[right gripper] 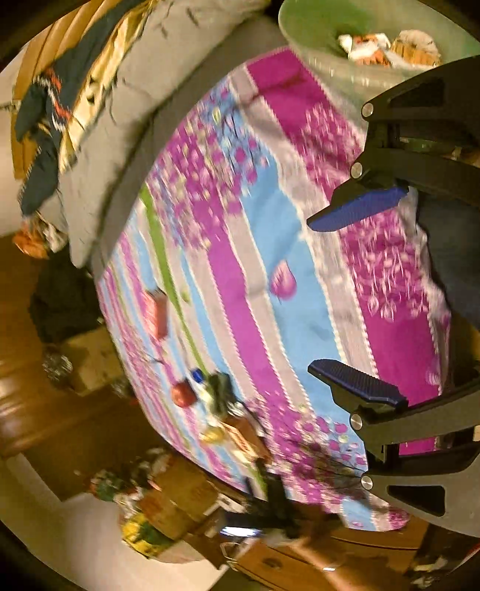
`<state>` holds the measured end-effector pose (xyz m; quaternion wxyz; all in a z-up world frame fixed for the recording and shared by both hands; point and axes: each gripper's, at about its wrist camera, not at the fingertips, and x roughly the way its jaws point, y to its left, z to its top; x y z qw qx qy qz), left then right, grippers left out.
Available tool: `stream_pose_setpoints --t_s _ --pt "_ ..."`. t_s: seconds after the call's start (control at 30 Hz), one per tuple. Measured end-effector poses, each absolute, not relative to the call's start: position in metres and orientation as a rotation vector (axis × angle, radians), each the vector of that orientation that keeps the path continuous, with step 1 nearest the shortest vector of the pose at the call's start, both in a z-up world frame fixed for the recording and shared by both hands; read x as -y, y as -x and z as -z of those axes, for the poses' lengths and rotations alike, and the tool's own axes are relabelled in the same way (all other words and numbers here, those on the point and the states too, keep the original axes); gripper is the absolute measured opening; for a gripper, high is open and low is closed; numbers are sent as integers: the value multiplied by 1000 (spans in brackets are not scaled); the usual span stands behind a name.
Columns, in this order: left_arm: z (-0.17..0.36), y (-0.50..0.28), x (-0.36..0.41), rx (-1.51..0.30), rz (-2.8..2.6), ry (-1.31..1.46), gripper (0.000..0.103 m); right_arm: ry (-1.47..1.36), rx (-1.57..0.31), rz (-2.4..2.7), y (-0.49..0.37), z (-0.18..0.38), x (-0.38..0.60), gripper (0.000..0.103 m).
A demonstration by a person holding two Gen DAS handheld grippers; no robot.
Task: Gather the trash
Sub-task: 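Move both tools back over the trash on the bed, then grasp the long tan snack box with the left tool while the right tool grasps the red box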
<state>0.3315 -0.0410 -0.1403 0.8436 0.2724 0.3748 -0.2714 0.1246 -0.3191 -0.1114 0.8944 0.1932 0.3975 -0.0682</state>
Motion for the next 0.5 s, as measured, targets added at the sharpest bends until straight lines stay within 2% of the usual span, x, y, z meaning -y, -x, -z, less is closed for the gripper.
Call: stream_pose_setpoints --t_s 0.3,0.33,0.37,0.4,0.47,0.5 --pt "184 -387 65 -861 769 -789 76 -448 -952 125 -152 147 314 73" --pt "190 -388 68 -873 785 -808 80 -457 -956 124 -153 149 314 73" --pt "193 -388 72 -882 812 -818 78 -471 -961 122 -154 151 313 73" --pt "195 -388 75 -910 836 -803 73 -474 -964 120 -155 153 313 73" --pt "199 -381 82 -953 873 -772 48 -464 -974 114 -158 155 309 73" --pt "201 -370 87 -964 901 -775 44 -458 -975 112 -158 155 307 73"
